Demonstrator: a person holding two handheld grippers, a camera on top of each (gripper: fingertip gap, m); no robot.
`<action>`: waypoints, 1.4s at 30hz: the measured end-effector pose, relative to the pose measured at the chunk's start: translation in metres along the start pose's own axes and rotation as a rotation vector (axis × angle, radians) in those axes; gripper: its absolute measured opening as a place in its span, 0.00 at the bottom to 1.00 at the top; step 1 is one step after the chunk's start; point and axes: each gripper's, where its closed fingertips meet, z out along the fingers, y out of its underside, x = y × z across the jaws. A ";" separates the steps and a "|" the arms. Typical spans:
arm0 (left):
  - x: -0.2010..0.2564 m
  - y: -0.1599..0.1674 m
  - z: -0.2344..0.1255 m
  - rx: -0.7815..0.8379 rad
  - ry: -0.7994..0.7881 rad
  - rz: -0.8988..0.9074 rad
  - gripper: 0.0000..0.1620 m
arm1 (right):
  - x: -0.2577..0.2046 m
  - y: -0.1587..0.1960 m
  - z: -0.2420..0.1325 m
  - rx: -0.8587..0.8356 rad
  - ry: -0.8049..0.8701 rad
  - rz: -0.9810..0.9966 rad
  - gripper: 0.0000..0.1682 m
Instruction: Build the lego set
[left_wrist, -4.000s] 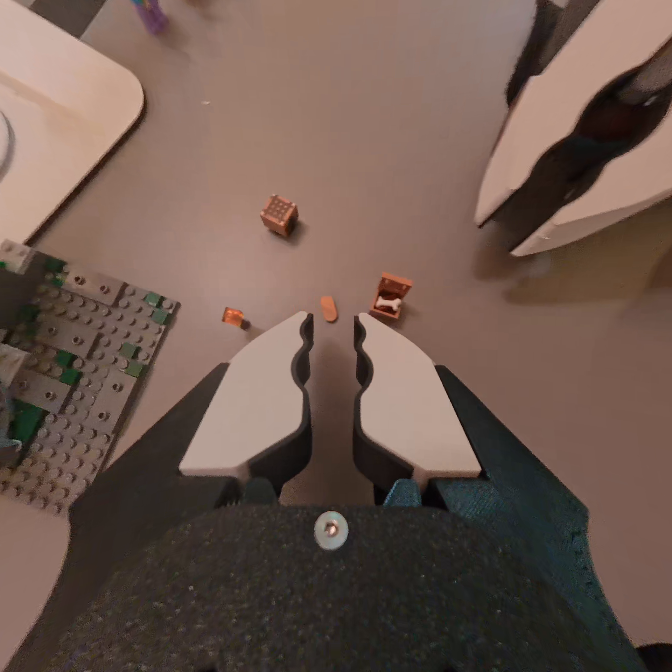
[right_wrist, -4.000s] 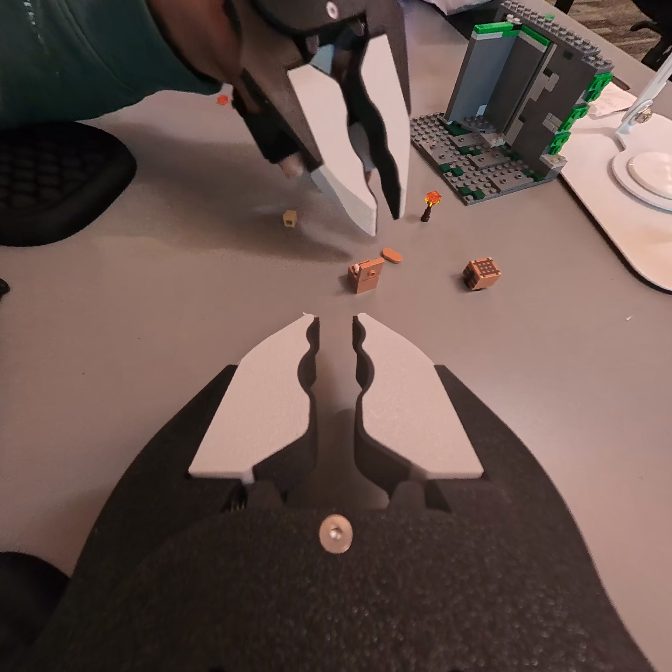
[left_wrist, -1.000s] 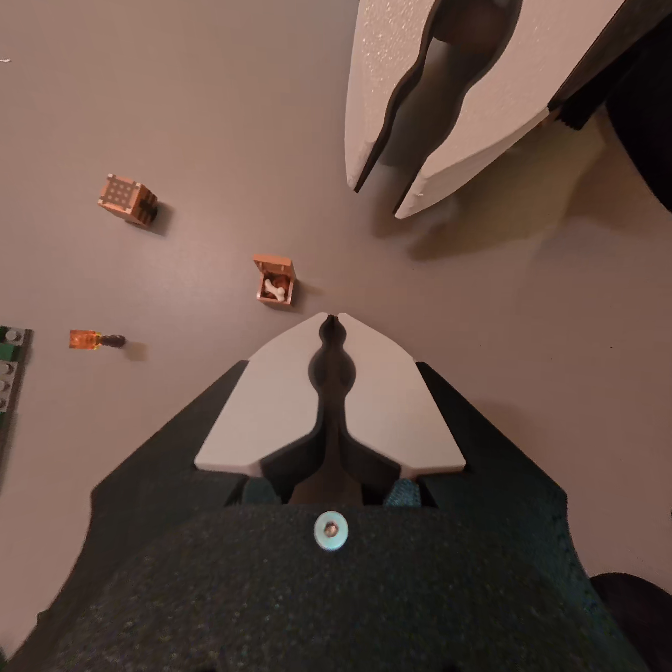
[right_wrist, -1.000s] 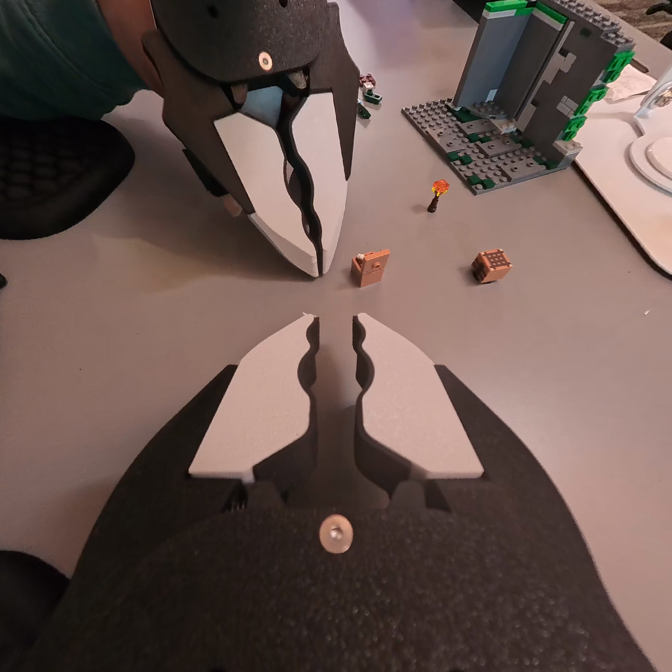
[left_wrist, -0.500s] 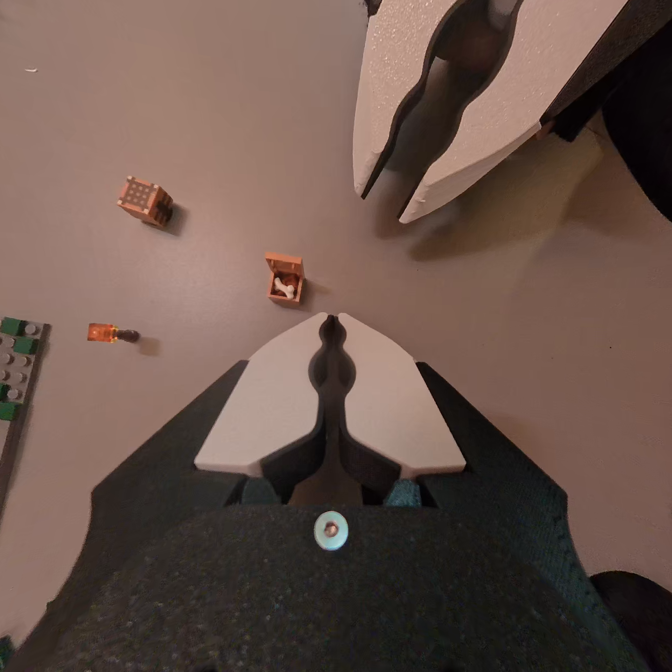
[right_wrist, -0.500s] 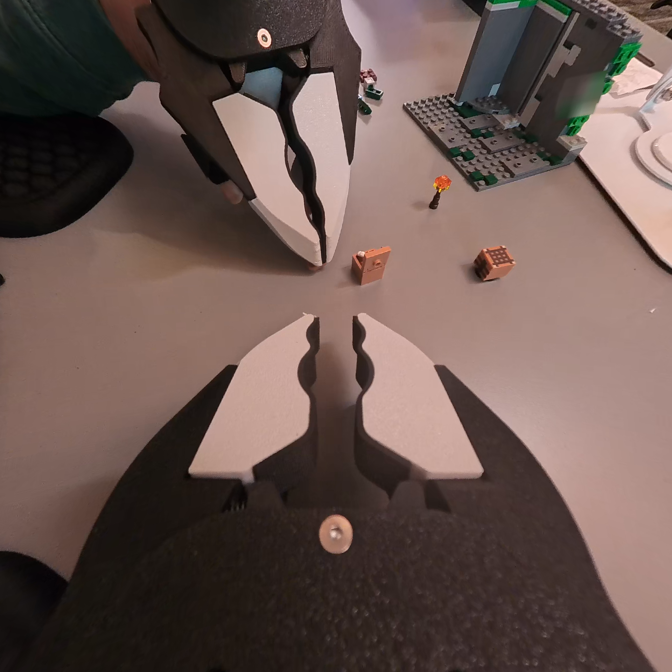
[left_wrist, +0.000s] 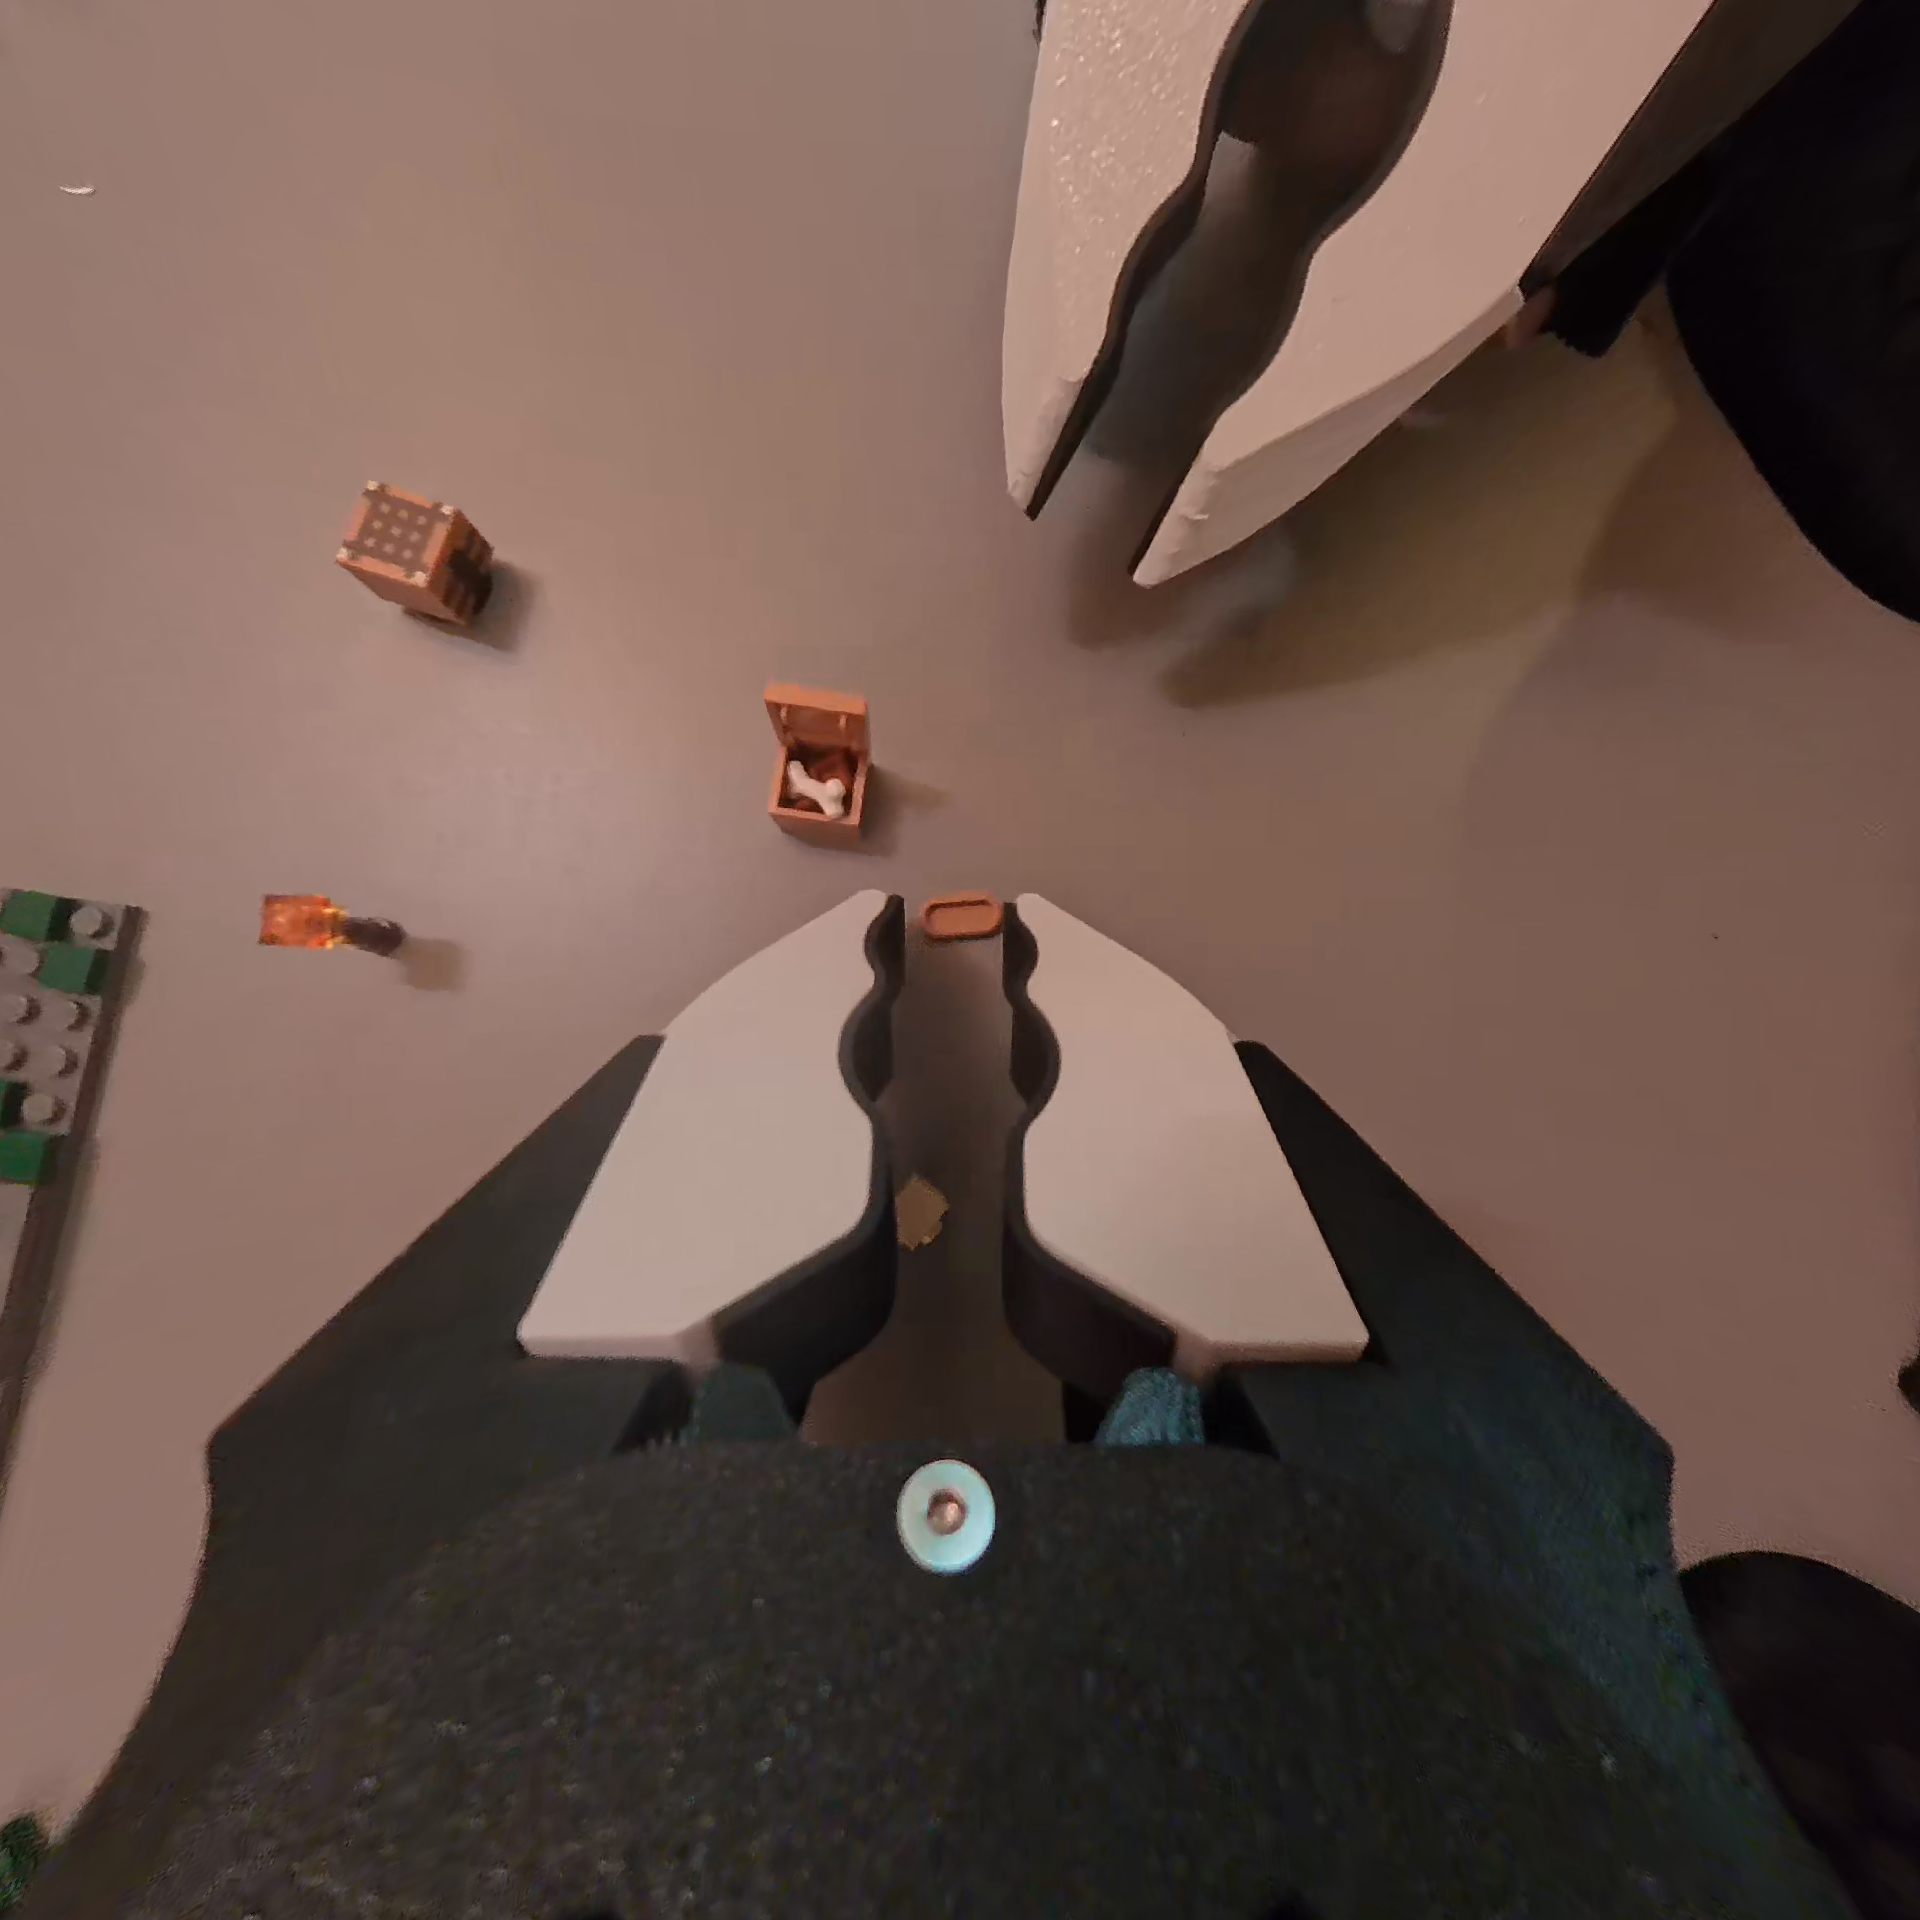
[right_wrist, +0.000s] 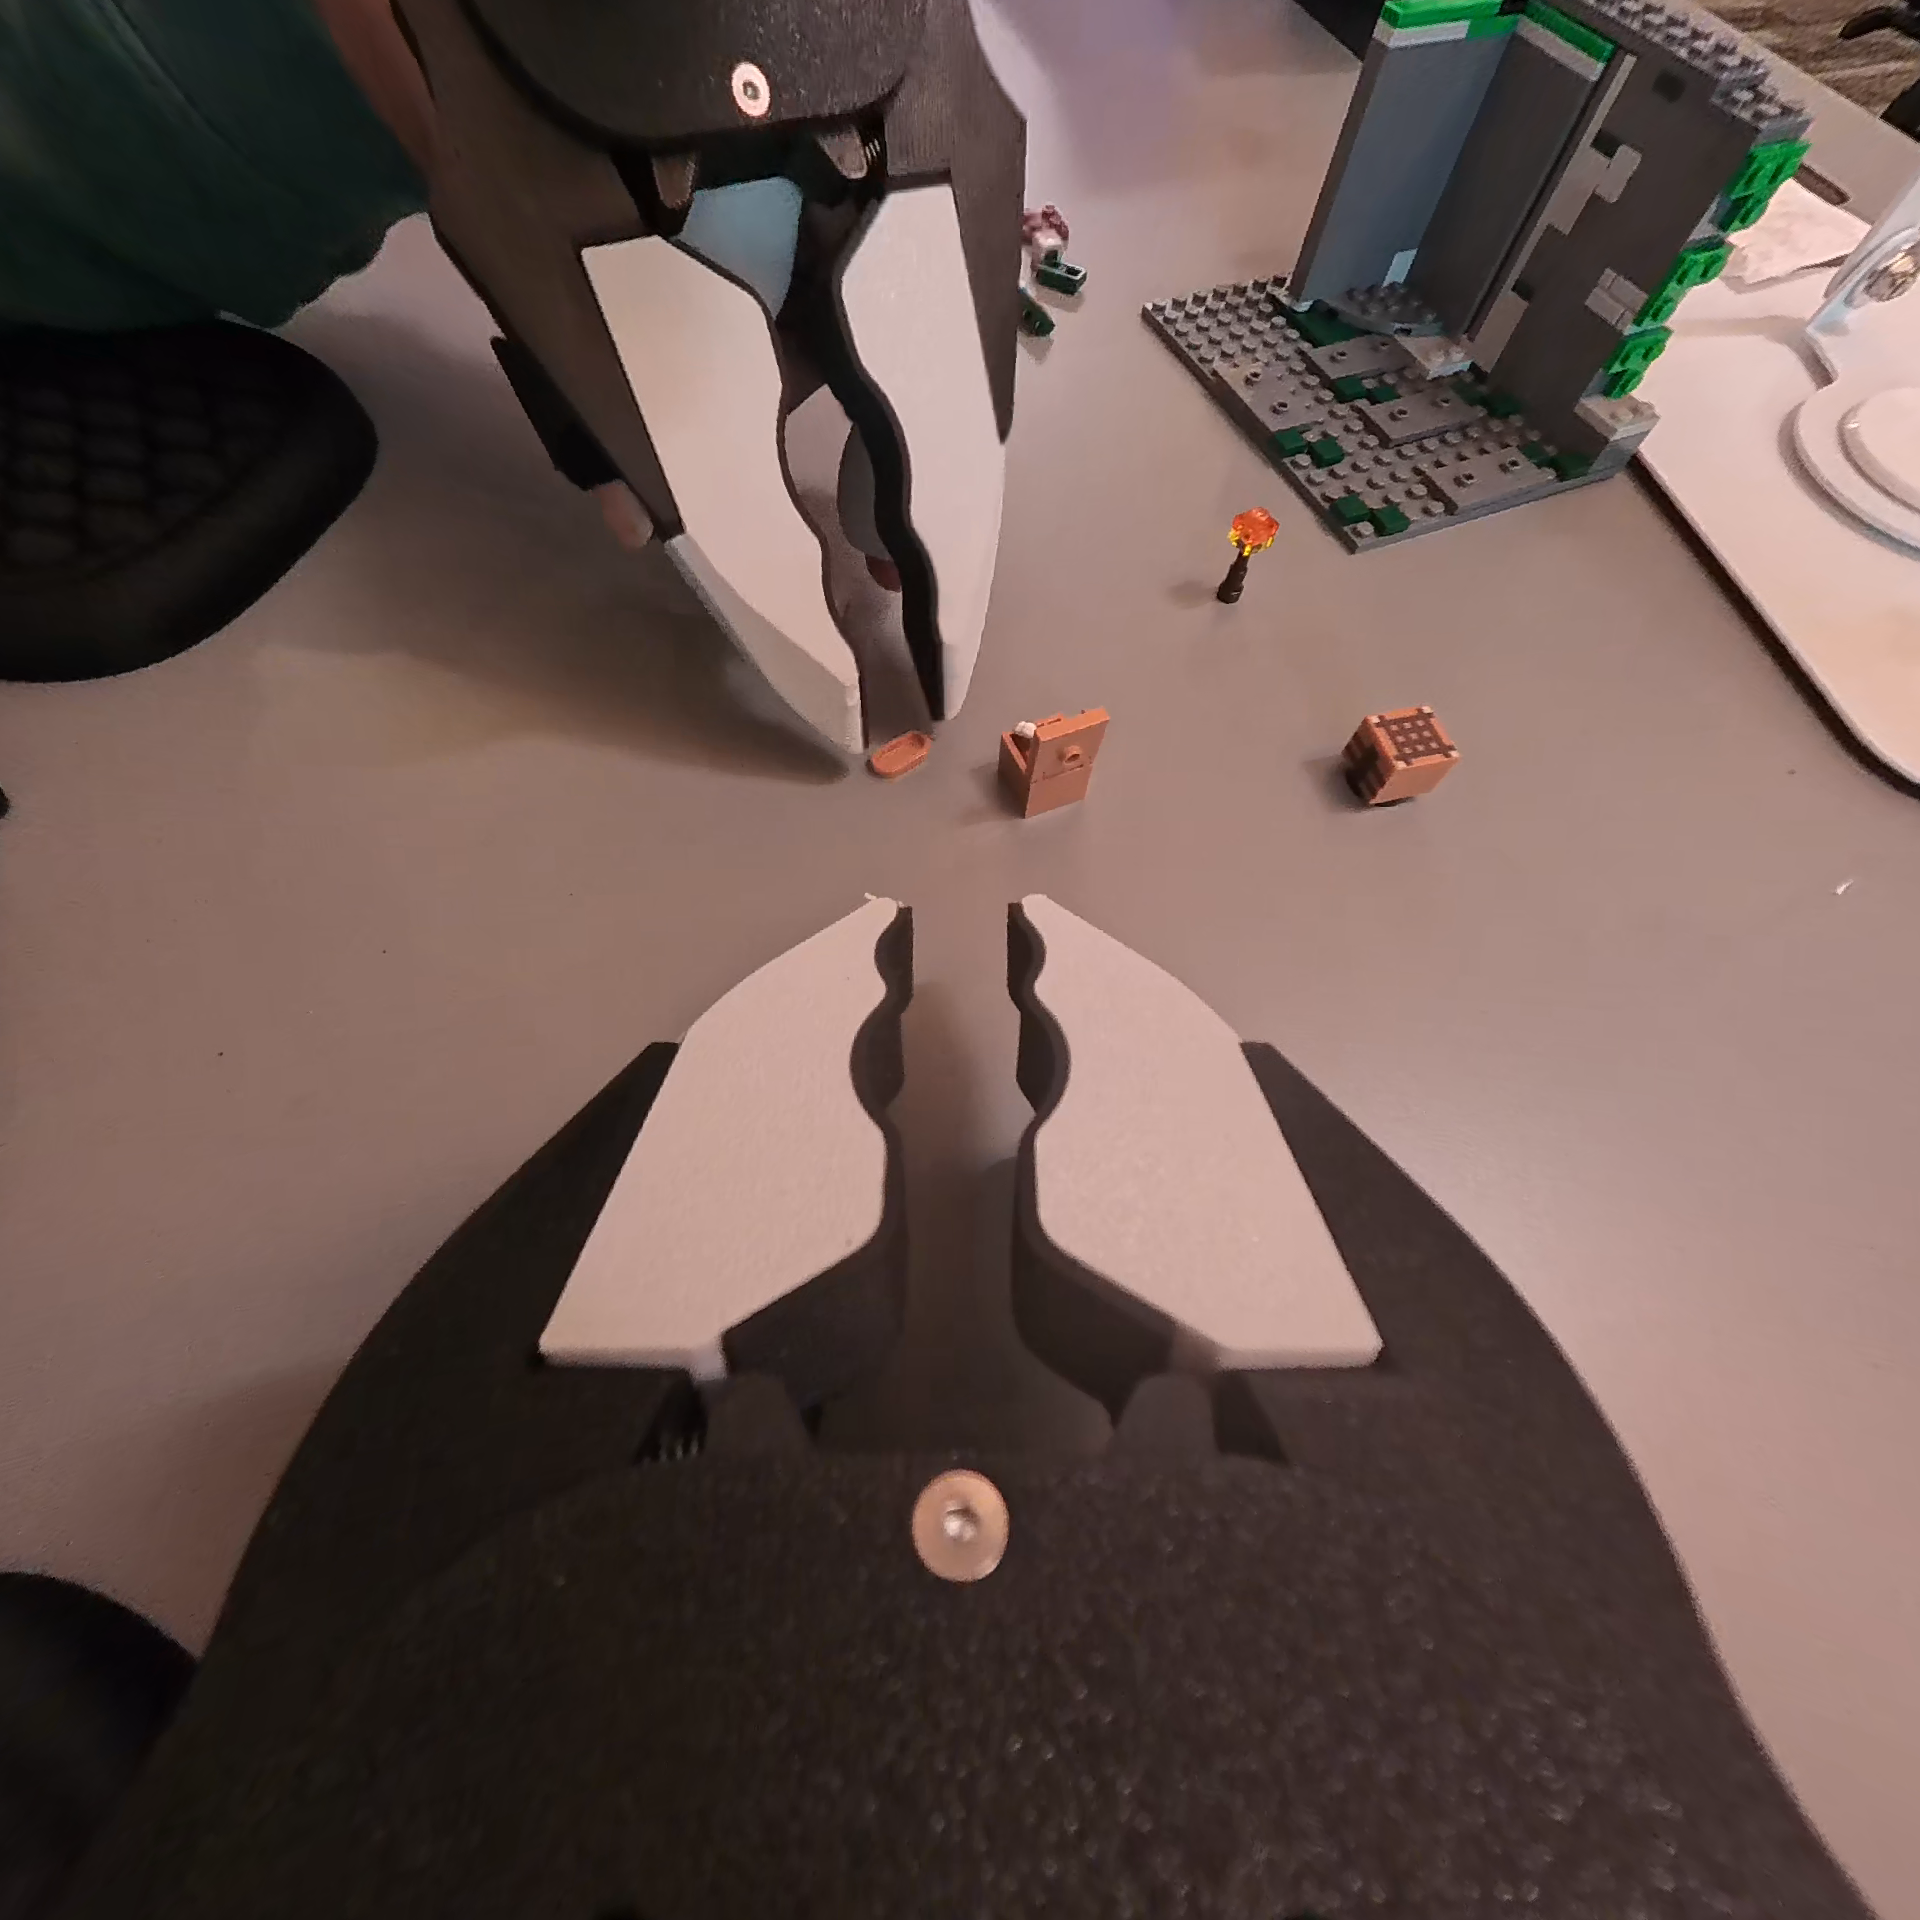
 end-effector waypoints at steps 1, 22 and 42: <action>0.002 0.001 0.002 -0.008 0.012 0.003 0.11 | 0.000 0.000 0.000 -0.001 0.000 0.000 0.10; -0.001 0.001 0.000 -0.020 -0.031 0.066 0.05 | 0.000 0.000 0.000 0.000 0.000 -0.001 0.10; 0.003 -0.016 -0.003 0.104 0.015 0.031 0.00 | -0.003 -0.004 -0.001 0.021 -0.007 -0.014 0.10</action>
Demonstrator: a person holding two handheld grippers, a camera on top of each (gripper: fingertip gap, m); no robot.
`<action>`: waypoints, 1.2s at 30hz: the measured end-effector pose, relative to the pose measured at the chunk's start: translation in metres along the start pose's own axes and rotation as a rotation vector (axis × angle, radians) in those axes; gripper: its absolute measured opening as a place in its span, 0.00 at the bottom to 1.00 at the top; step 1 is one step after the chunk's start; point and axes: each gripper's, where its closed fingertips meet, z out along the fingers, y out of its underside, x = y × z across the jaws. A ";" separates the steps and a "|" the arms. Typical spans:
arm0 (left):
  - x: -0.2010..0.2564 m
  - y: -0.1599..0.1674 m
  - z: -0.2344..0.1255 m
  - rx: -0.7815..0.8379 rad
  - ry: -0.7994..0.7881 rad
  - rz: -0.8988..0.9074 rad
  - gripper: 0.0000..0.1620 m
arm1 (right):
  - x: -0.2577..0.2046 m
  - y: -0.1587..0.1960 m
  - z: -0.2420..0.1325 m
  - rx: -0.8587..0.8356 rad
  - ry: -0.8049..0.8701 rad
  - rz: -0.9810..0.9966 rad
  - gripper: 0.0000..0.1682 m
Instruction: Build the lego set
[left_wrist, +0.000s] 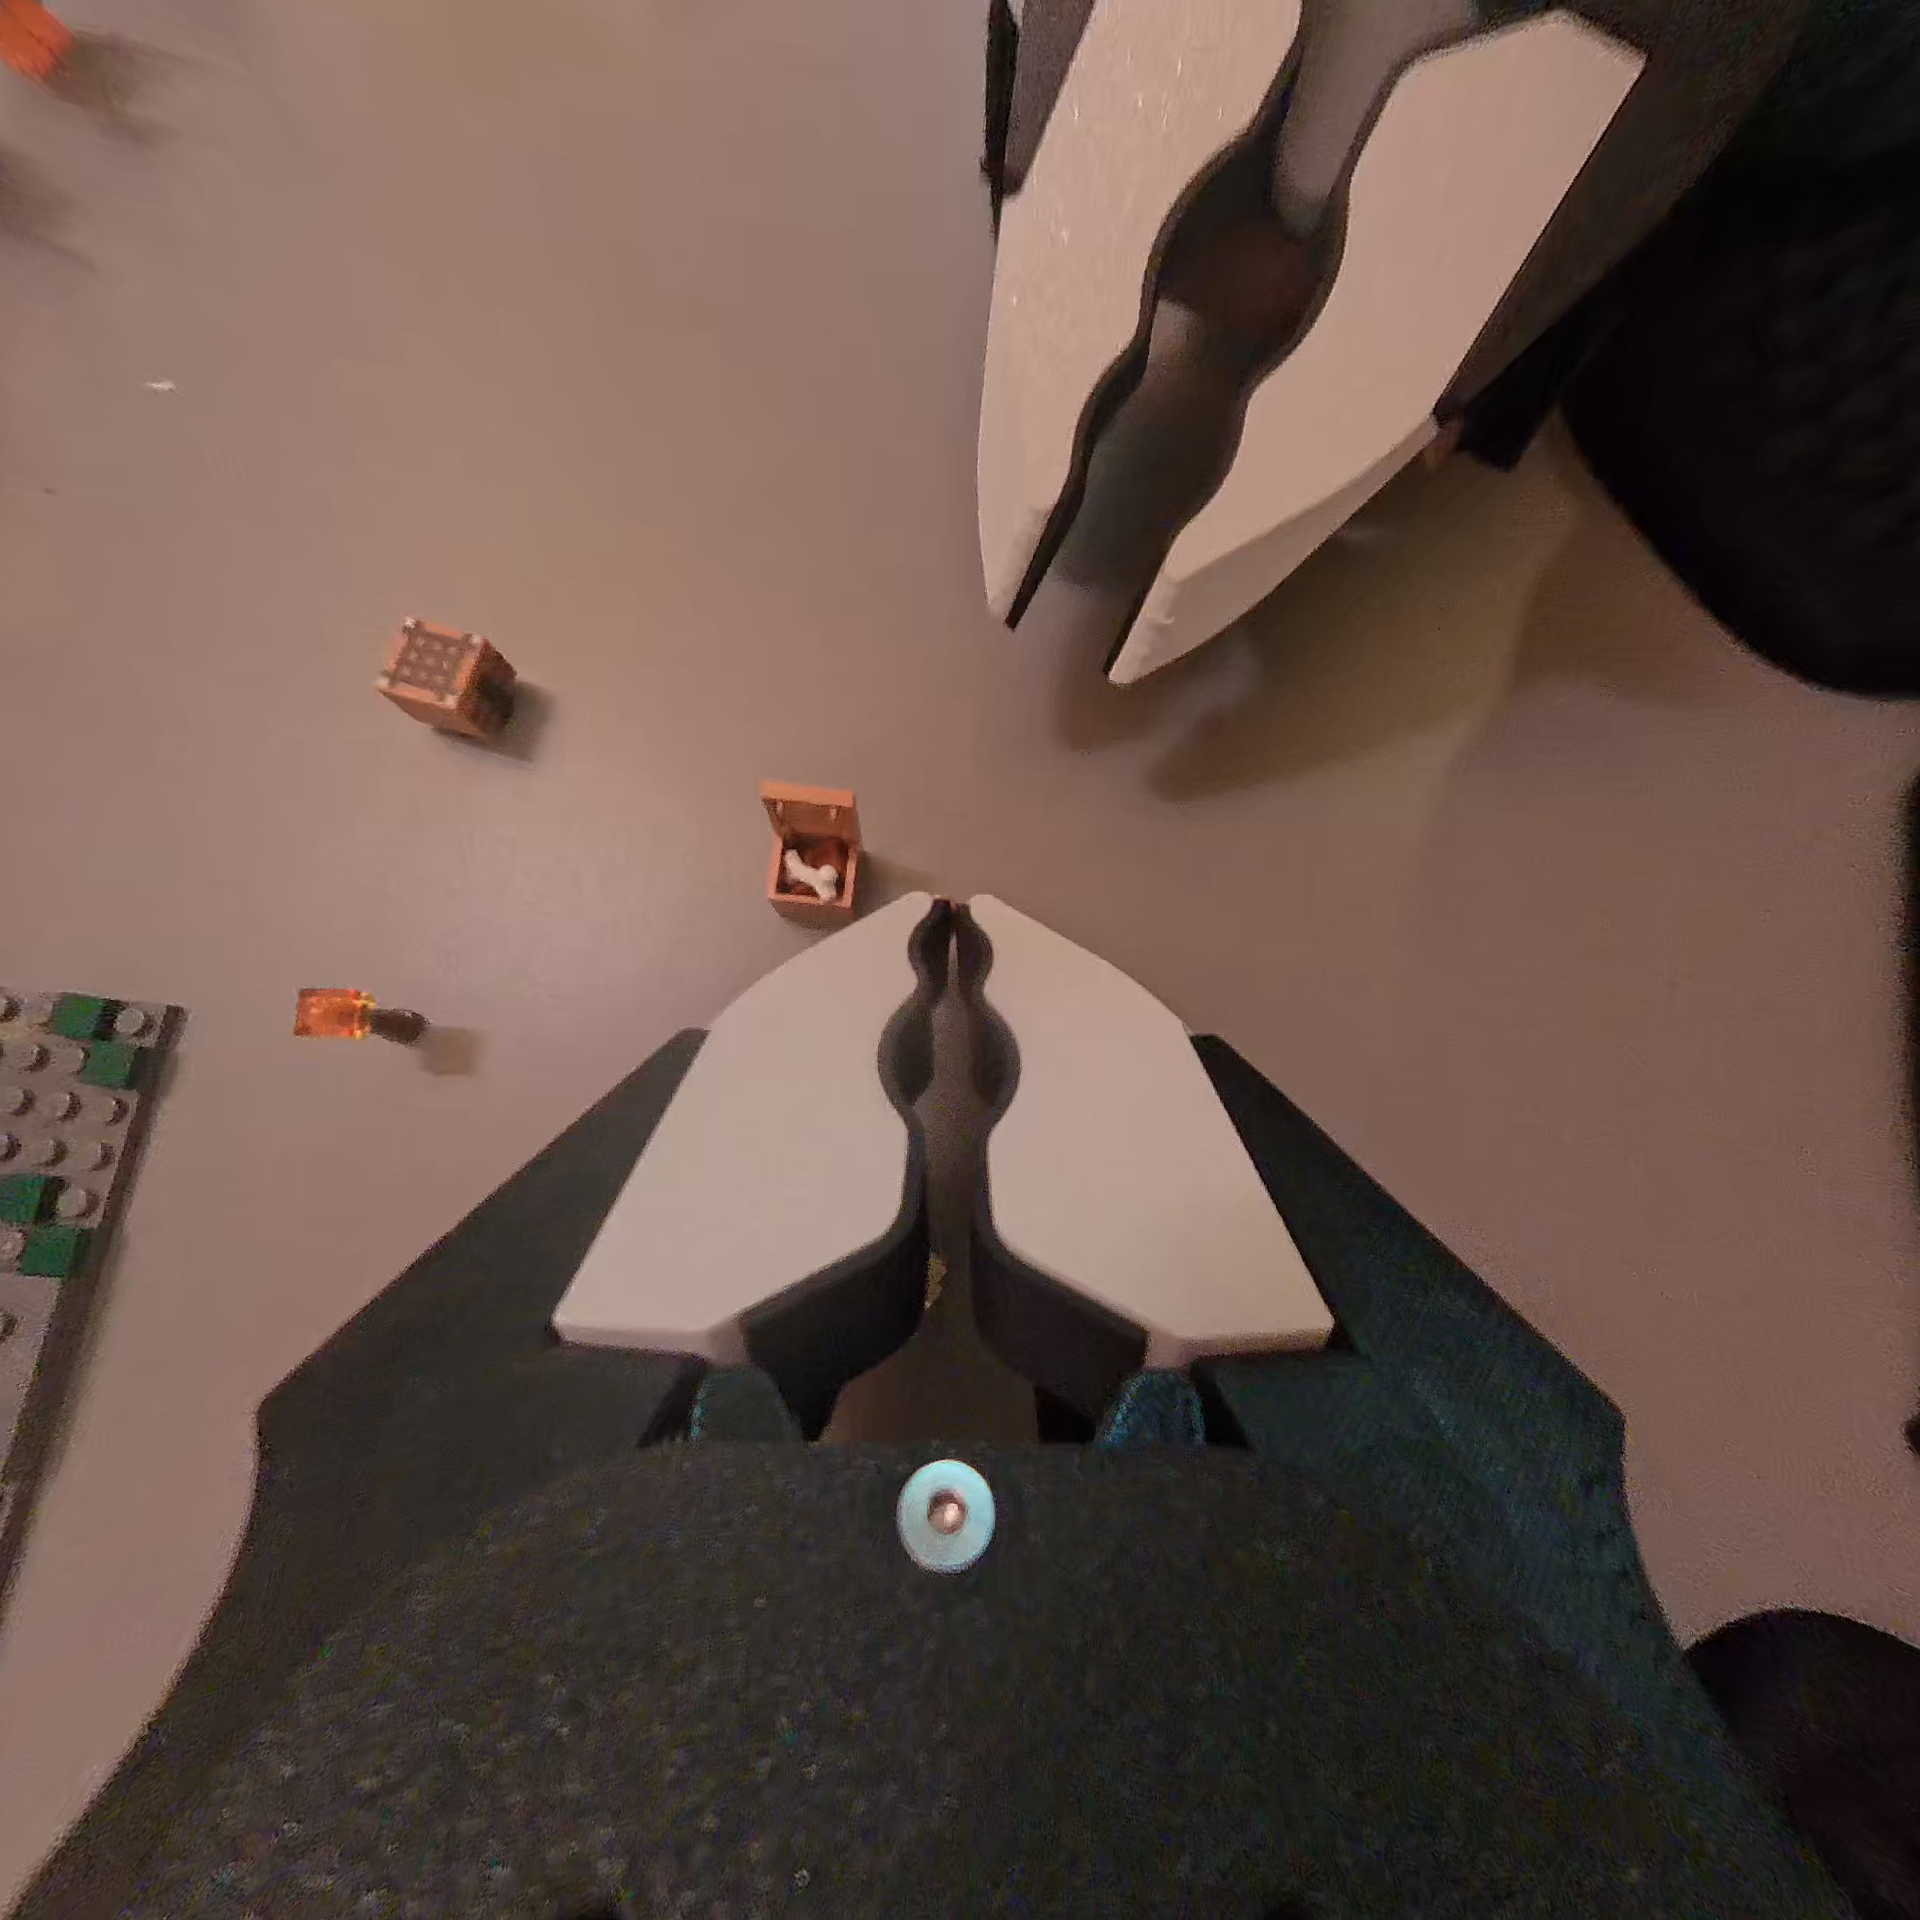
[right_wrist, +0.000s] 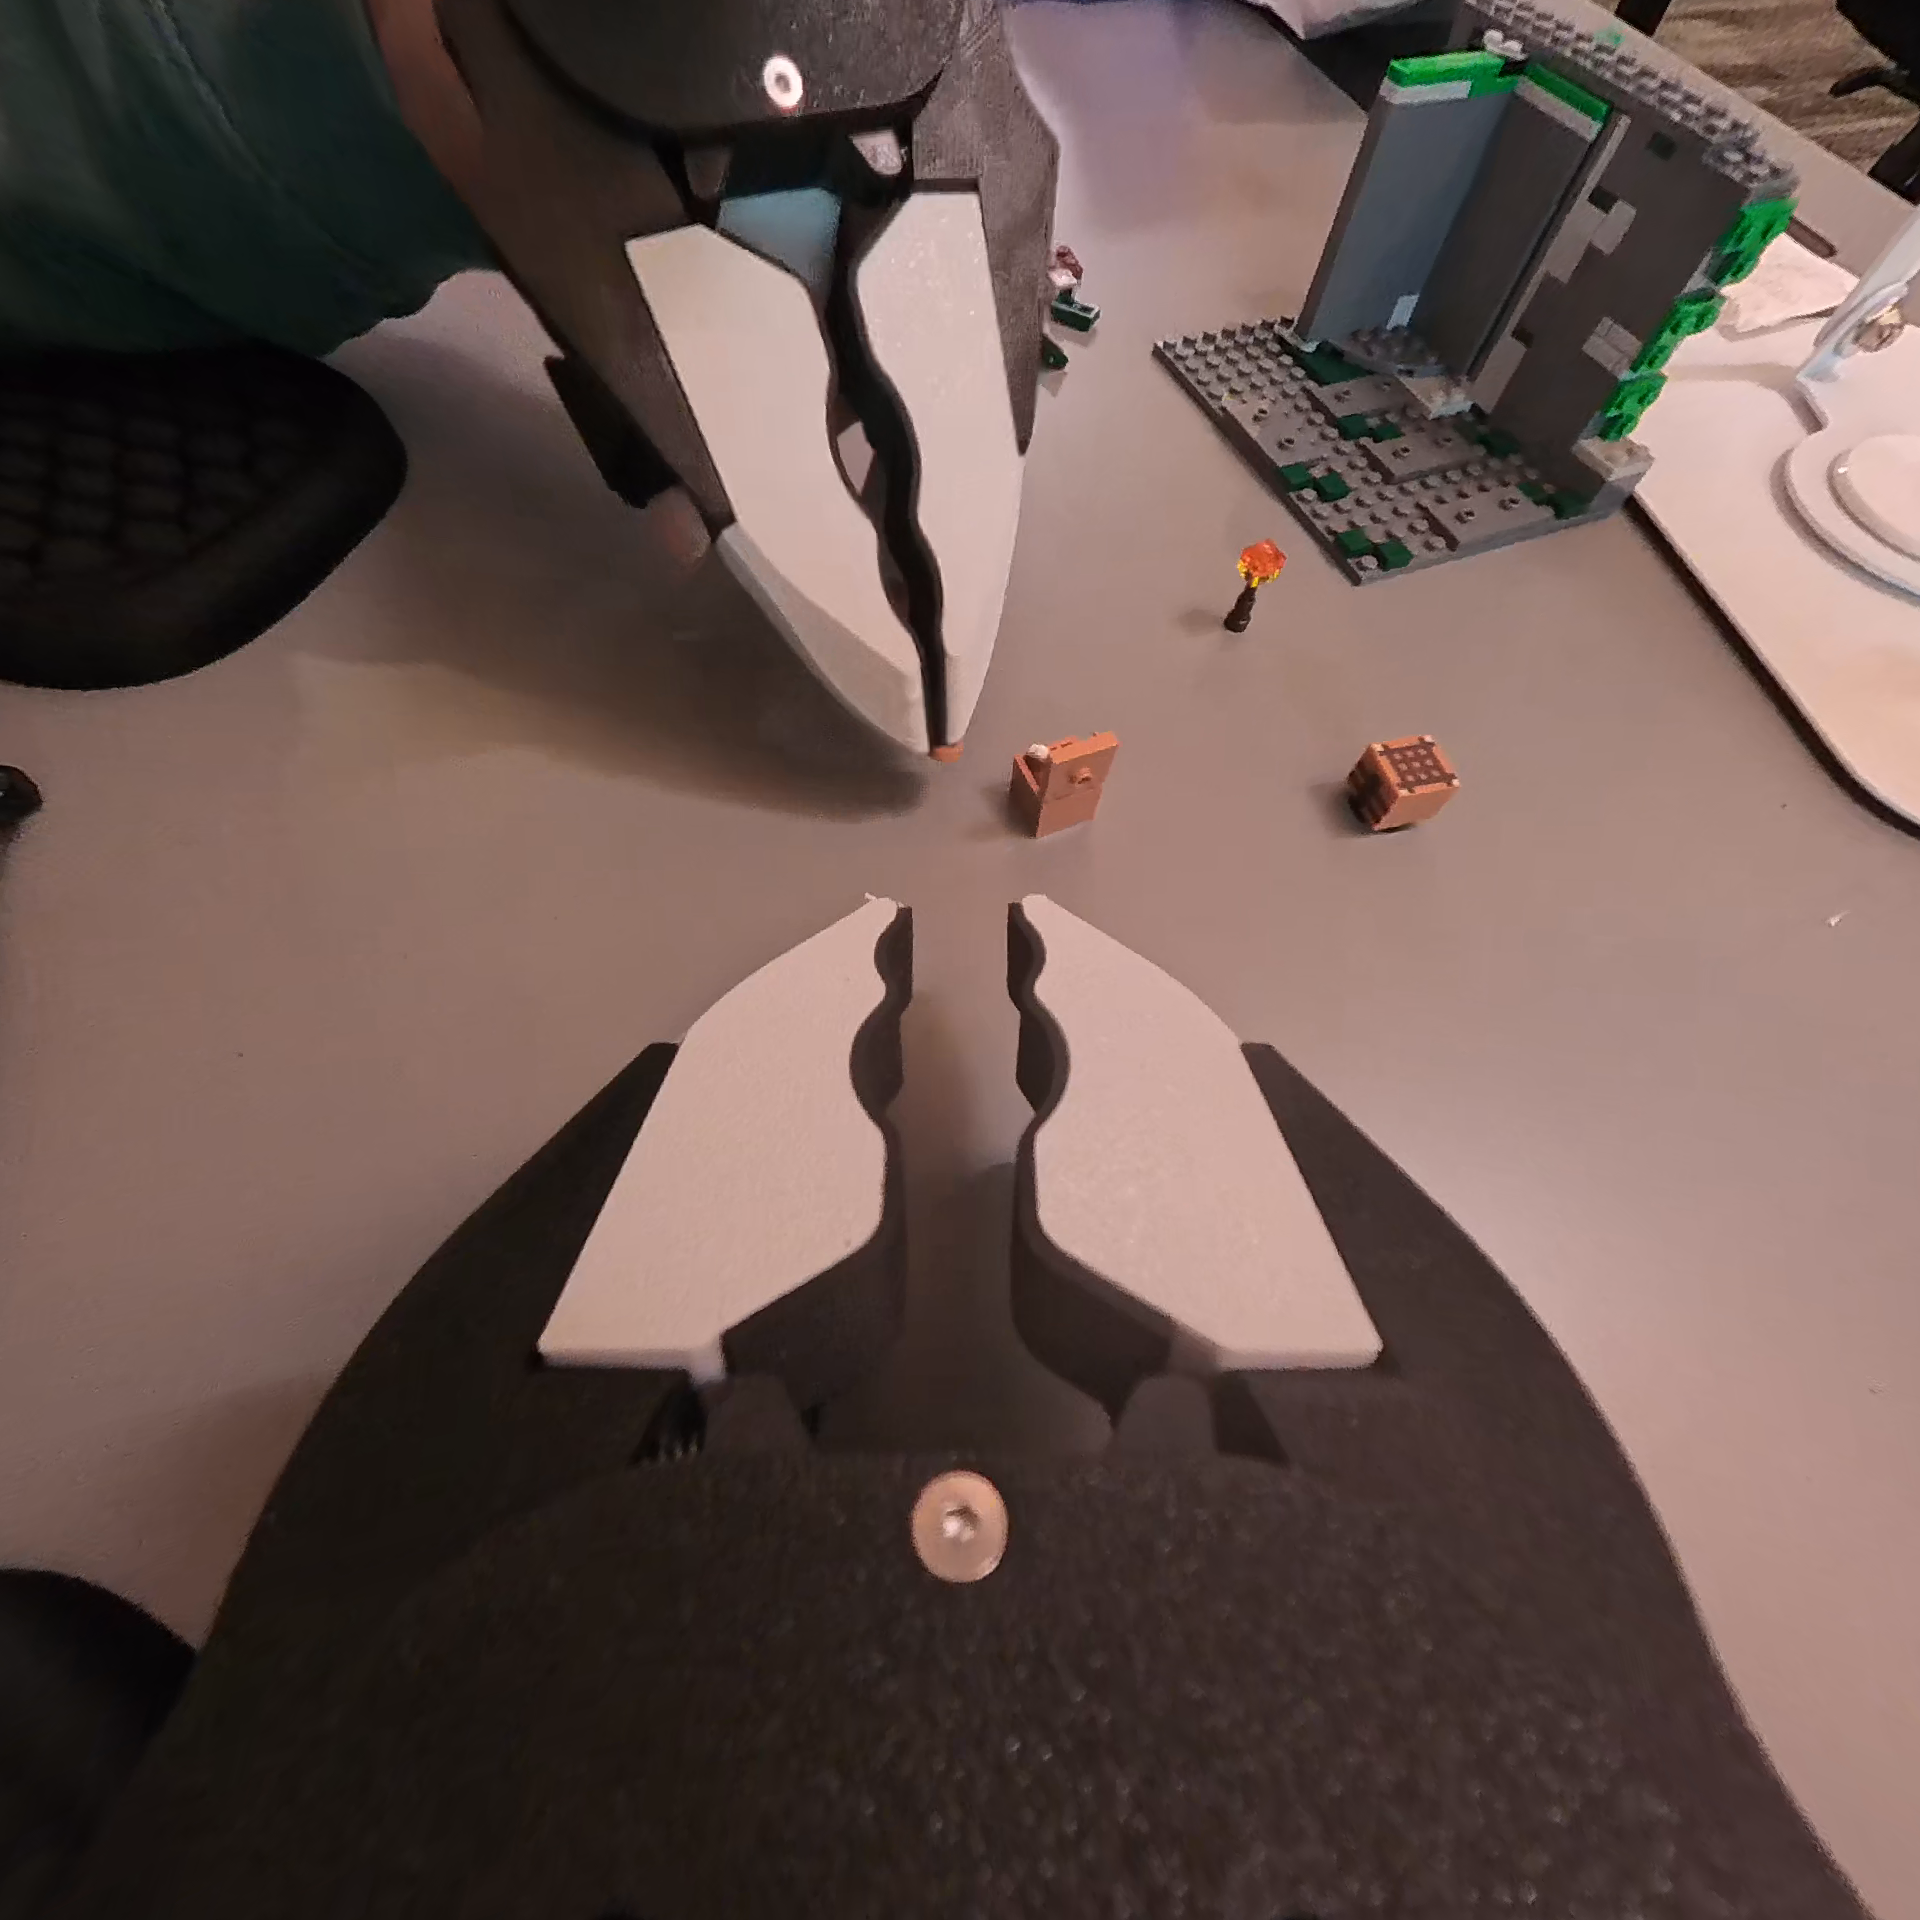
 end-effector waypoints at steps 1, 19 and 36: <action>0.001 -0.002 -0.001 0.016 0.013 -0.013 0.00 | -0.001 0.000 0.000 0.003 -0.001 -0.003 0.10; -0.005 -0.013 -0.012 0.133 0.048 -0.083 0.00 | -0.004 -0.002 0.003 0.010 -0.010 -0.007 0.10; 0.011 -0.097 -0.089 0.857 0.666 -0.528 0.00 | -0.009 -0.074 -0.024 0.407 -0.007 0.073 0.10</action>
